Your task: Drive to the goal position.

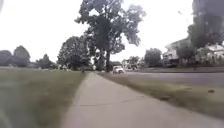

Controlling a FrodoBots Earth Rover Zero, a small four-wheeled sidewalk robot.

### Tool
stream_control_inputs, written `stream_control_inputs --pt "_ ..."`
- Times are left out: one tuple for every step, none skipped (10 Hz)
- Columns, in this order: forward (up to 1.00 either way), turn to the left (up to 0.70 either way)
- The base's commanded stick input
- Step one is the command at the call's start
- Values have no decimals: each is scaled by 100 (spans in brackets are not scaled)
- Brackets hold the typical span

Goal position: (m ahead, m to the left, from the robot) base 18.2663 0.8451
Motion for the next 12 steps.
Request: stream_control_inputs --pt "100 40" --pt "100 40" --pt "100 26" --pt "100 4" --pt "0 0" --pt "0 0" --pt "0 0" --pt "0 0" --pt "0 0" --pt "0 0" --pt "0 0" --pt "0 0"
